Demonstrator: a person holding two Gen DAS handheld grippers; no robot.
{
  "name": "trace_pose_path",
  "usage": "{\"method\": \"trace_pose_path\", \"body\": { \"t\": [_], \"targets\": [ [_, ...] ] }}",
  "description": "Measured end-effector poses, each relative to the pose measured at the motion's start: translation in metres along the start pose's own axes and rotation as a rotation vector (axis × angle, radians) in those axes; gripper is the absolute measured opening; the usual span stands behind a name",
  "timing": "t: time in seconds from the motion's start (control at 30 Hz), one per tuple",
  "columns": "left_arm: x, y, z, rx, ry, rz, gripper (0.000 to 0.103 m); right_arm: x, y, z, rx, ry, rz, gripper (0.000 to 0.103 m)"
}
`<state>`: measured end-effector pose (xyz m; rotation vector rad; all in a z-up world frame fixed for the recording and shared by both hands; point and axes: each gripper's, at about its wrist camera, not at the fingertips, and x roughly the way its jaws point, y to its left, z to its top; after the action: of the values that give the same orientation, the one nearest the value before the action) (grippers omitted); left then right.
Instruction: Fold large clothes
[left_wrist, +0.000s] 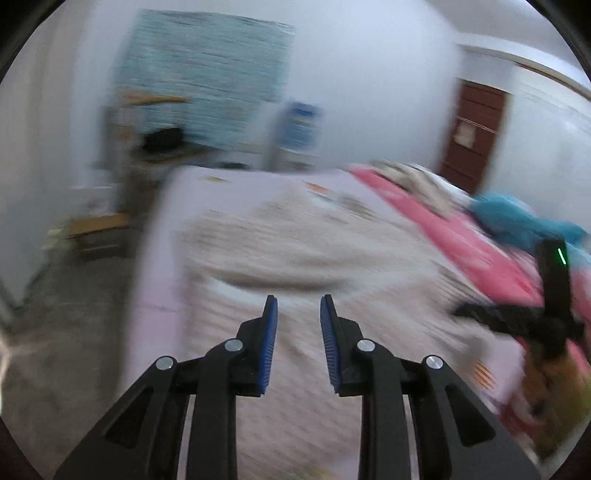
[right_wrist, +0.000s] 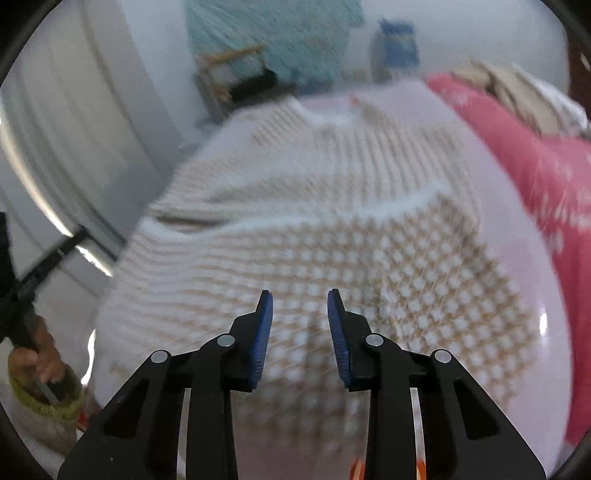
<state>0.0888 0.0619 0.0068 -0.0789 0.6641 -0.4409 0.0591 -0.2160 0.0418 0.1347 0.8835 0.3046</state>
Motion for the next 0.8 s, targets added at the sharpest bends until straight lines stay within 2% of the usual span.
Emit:
{"method": "trace_pose_path", "body": {
  "t": [0.07, 0.13, 0.17, 0.23, 0.27, 0.3, 0.4, 0.47, 0.53, 0.6, 0.63, 0.73, 0.8],
  "targets": [
    [0.009, -0.026, -0.020, 0.016, 0.091, -0.127, 0.023, -0.012, 0.017, -0.008, -0.064, 0.001, 0.010, 0.029],
    [0.022, -0.043, -0.035, 0.033, 0.156, -0.154, 0.023, -0.009, 0.033, -0.020, -0.111, 0.034, 0.017, 0.029],
    [0.030, -0.050, -0.042, 0.045, 0.189, -0.148, 0.023, -0.004, 0.037, -0.026, -0.131, 0.051, 0.000, 0.028],
    [0.049, -0.060, -0.056, 0.094, 0.240, -0.062, 0.026, 0.020, 0.040, -0.041, -0.158, 0.129, -0.086, 0.027],
    [0.056, -0.061, -0.061, 0.109, 0.253, -0.041, 0.026, 0.029, 0.036, -0.047, -0.145, 0.135, -0.087, 0.026],
    [0.059, -0.061, -0.064, 0.107, 0.243, -0.042, 0.026, 0.027, 0.036, -0.049, -0.131, 0.116, -0.084, 0.026],
    [0.059, -0.064, -0.062, 0.106, 0.245, -0.043, 0.026, 0.022, 0.041, -0.043, -0.125, 0.133, -0.102, 0.026],
    [0.048, -0.064, -0.056, 0.123, 0.224, -0.046, 0.026, 0.014, 0.047, -0.040, -0.146, 0.121, -0.108, 0.021],
    [0.033, -0.065, -0.044, 0.139, 0.164, -0.113, 0.026, 0.004, 0.057, -0.041, -0.179, 0.083, -0.082, 0.021],
    [0.032, -0.072, -0.042, 0.140, 0.149, -0.181, 0.026, 0.007, 0.062, -0.046, -0.198, 0.085, -0.070, 0.021],
    [0.036, -0.074, -0.043, 0.145, 0.158, -0.184, 0.026, 0.016, 0.061, -0.049, -0.200, 0.109, -0.082, 0.021],
    [0.070, -0.076, -0.057, 0.152, 0.258, -0.105, 0.026, 0.028, 0.052, -0.056, -0.164, 0.120, -0.071, 0.021],
    [0.067, -0.071, -0.052, 0.108, 0.245, -0.128, 0.026, 0.018, 0.052, -0.050, -0.143, 0.117, -0.080, 0.019]
  ]
}}
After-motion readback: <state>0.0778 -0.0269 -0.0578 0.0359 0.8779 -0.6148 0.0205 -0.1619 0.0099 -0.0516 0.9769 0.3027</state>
